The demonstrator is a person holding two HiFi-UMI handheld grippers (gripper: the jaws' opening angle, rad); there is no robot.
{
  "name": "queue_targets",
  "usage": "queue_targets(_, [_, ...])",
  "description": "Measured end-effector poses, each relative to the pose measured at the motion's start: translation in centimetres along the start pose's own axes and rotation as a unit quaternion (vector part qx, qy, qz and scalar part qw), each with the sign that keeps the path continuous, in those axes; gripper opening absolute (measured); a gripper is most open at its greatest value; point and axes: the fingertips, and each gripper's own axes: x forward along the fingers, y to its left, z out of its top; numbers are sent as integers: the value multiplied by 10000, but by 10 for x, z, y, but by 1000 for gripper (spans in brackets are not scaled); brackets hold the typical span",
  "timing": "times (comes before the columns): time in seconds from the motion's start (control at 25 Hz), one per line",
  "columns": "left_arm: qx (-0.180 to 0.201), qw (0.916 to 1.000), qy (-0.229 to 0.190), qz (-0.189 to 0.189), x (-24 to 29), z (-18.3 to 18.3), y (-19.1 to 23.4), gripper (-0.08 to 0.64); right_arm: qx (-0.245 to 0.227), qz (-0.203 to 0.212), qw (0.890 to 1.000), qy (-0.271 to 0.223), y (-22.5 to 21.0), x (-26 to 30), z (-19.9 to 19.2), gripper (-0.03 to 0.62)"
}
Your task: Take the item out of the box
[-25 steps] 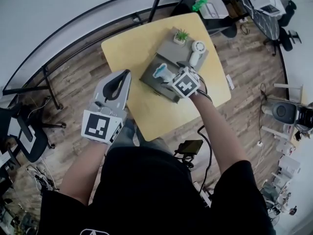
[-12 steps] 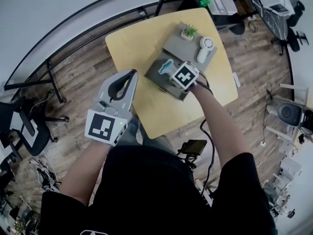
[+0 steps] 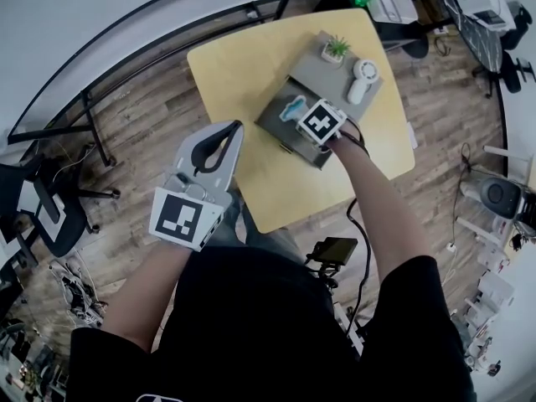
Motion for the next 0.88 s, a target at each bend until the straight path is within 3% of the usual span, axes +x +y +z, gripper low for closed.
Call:
queue_targets(0.12, [-12,10000,3,3,-3,-1,0,0,-310,-708,9968,-181,-26,-6,11,230])
queue_targets(0.2, [-21,10000,9,9,-3,-1,1,0,-242,-644,9976,-120,-23,-4,9,194])
queue_targets(0.32, [-15,10000,21,3,-1,-1,1,0,58,-31,10000,14,1,4,0,147])
queue_targets(0.44, [-4,10000,-1,2,-3,-1,0,0,-58,-336,9994,-99,-9,1,3,132])
queue_targets(0.52, [10,10000,-8,4,-6,-2,1,0,109,-90,9999,-5,3,1,-3,126])
queue_targets(0.72, [23,10000,-54,-37,-4,3,0,0,-203,-816,9958,-355,-18,-27,9,126])
queue_targets(0.88, [47,9998,-139,-105,0,11,-3,0,-330,-1049,9914,-705,-15,-61,19,126])
